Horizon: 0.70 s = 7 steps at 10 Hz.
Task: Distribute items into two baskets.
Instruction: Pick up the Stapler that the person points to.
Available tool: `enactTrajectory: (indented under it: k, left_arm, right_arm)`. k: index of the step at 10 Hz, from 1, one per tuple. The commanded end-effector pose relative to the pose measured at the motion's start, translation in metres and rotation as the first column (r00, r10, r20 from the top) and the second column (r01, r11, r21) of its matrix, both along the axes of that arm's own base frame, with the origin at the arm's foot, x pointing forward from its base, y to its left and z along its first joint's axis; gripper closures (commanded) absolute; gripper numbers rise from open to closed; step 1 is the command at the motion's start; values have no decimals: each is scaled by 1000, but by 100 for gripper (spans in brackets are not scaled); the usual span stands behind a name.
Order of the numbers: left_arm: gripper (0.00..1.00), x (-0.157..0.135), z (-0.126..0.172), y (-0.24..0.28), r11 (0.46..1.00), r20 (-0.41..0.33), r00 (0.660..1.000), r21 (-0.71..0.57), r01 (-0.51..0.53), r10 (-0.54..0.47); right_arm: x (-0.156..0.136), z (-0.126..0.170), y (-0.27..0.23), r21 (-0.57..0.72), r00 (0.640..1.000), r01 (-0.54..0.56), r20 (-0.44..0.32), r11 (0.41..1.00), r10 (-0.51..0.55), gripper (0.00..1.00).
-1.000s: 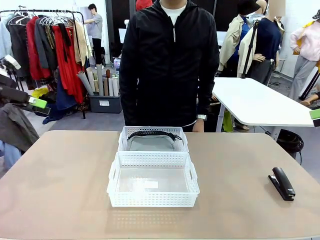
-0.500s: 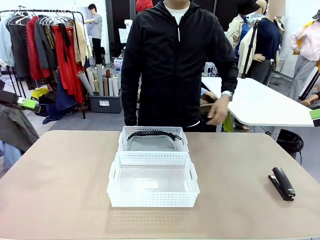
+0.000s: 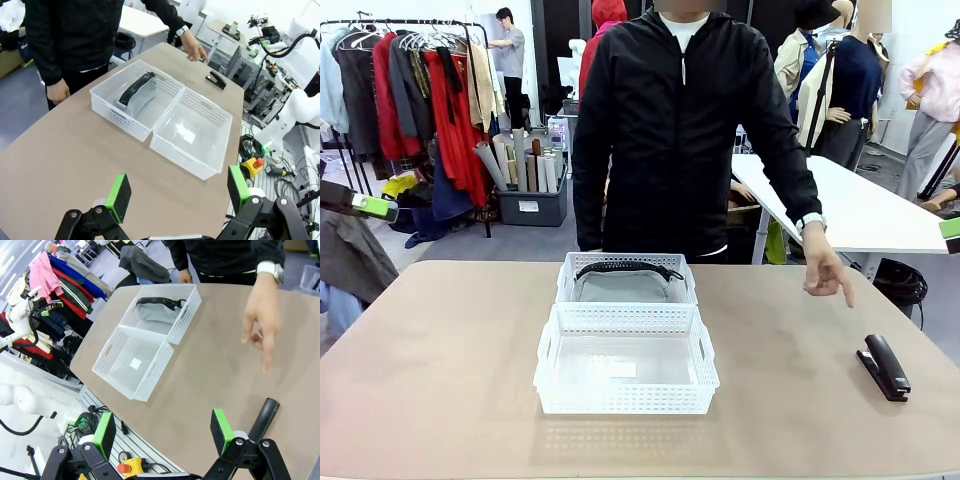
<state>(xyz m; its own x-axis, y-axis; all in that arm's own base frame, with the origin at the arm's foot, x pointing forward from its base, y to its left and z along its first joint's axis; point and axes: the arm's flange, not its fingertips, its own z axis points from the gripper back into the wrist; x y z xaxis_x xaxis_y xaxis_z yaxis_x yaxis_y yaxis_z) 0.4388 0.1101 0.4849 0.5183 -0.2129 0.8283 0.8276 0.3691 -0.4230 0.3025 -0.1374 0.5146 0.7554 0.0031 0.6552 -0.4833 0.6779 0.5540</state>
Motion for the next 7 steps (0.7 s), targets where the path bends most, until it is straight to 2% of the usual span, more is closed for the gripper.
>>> enactTrajectory:
  k: [1,7]
  left_arm:
    - [0,0,1,0,1000,-2,1000,-1,-2,2]
    - [0,0,1,0,1000,-2,1000,-1,-2,2]
  right_arm:
    - [1,2,0,15,1000,-6,18,1000,5,0]
    - [1,2,0,15,1000,-6,18,1000,5,0]
